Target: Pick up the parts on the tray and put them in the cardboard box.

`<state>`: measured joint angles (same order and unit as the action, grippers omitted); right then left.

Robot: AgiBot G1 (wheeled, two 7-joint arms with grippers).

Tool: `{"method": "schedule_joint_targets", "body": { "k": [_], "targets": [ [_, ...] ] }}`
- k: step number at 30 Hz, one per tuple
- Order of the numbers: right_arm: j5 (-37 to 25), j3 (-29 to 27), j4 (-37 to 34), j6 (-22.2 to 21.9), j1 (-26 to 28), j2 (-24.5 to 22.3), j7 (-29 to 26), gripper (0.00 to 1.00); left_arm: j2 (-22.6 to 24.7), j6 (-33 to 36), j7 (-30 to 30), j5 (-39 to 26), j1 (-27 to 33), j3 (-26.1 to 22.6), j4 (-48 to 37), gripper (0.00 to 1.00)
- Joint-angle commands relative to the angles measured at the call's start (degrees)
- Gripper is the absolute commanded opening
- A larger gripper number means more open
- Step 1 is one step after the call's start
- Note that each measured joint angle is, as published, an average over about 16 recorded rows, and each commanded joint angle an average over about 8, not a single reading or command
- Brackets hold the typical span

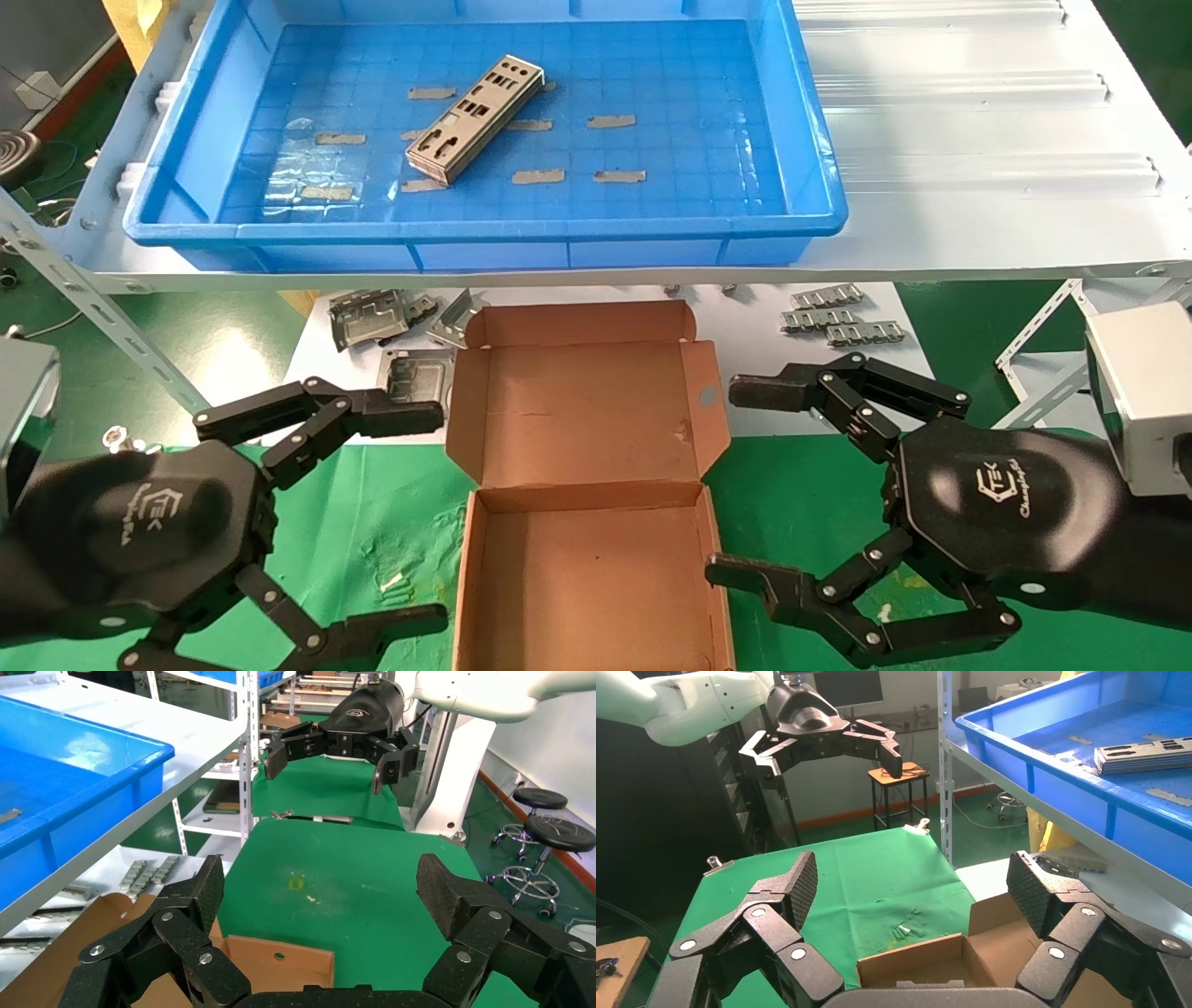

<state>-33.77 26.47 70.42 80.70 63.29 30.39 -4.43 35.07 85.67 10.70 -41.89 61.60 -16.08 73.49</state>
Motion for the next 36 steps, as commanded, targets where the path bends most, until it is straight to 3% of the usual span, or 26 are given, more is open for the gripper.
{"method": "schedule_joint_targets", "body": {
  "k": [1,36],
  "targets": [
    [0.0,0.0,0.0,0.0,0.0,0.0,0.0,1.0,0.0,0.0,0.0,0.0,0.0,0.0,0.0,1.0],
    [0.0,0.0,0.0,0.0,0.0,0.0,0.0,1.0,0.0,0.0,0.0,0.0,0.0,0.0,0.0,1.0]
  ]
}}
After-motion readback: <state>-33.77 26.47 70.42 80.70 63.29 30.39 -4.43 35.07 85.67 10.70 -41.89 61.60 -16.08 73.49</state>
